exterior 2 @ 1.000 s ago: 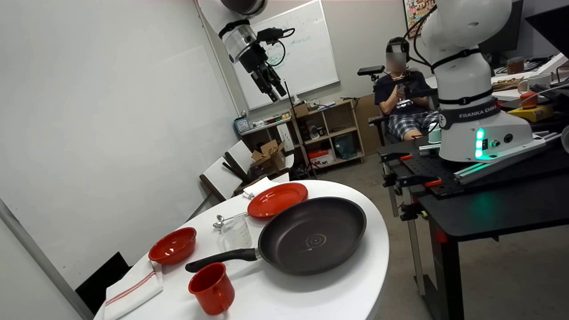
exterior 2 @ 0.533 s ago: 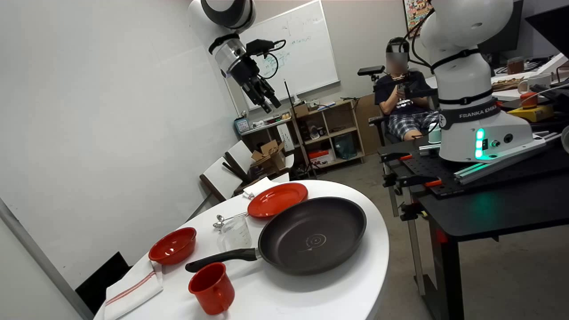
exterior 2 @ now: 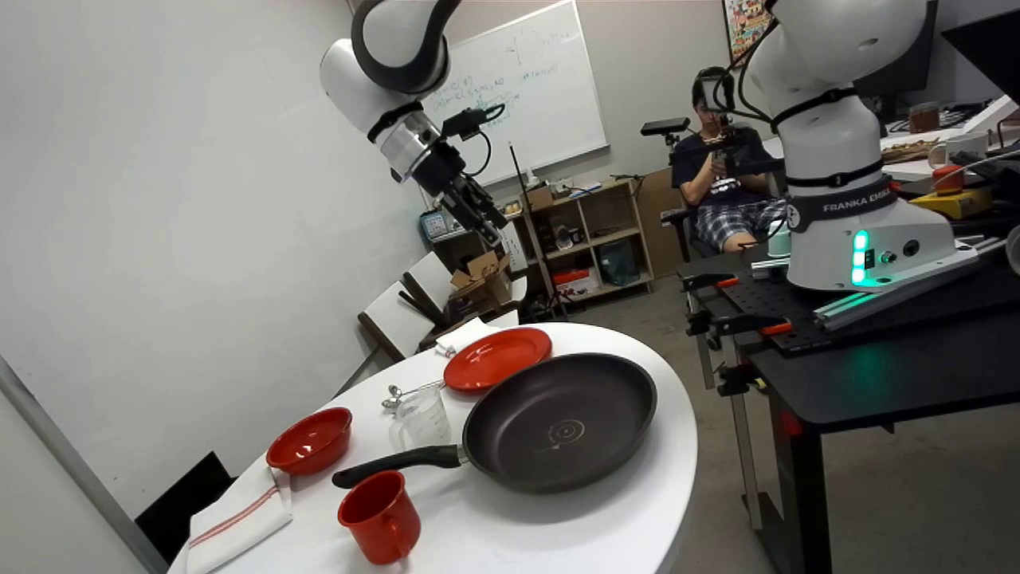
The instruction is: Put the clear jug on the red plate
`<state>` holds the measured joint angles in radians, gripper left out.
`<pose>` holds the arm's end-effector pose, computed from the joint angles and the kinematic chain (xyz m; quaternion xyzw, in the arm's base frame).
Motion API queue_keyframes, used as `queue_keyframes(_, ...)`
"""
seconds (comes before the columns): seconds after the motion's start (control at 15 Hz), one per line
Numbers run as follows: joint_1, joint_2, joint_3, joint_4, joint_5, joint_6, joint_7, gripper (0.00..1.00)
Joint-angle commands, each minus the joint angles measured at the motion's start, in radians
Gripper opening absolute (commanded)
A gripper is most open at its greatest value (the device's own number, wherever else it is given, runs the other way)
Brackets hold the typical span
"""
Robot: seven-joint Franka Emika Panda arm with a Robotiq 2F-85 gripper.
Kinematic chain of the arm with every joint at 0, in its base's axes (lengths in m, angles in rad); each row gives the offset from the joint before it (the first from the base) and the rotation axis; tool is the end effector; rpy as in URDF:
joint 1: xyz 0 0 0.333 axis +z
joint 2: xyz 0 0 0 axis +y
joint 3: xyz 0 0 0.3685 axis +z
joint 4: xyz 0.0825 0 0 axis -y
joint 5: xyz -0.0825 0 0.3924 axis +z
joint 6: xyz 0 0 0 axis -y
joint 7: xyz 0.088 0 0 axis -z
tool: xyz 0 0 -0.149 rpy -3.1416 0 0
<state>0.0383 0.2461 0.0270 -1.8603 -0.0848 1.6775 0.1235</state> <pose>0.5673 0.0246 0.3693 0.9763 -0.0147 -0.2081 0.0568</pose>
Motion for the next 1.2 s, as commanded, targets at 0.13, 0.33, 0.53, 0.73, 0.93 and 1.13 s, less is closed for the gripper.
queue_keyframes(0.13, 0.021, 0.126, -0.005, 0.041, -0.059, 0.124, 0.004, 1.0)
queue_keyframes(0.33, 0.033, 0.197, -0.005, 0.075, -0.064, 0.183, 0.016, 1.0)
queue_keyframes(0.53, 0.049, 0.282, -0.013, 0.141, -0.08, 0.232, 0.029, 1.0)
queue_keyframes(0.73, 0.065, 0.361, -0.033, 0.228, -0.114, 0.23, 0.043, 1.0)
queue_keyframes(0.93, 0.083, 0.443, -0.059, 0.329, -0.156, 0.207, 0.064, 1.0)
queue_keyframes(1.13, 0.102, 0.518, -0.084, 0.427, -0.199, 0.179, 0.085, 1.0)
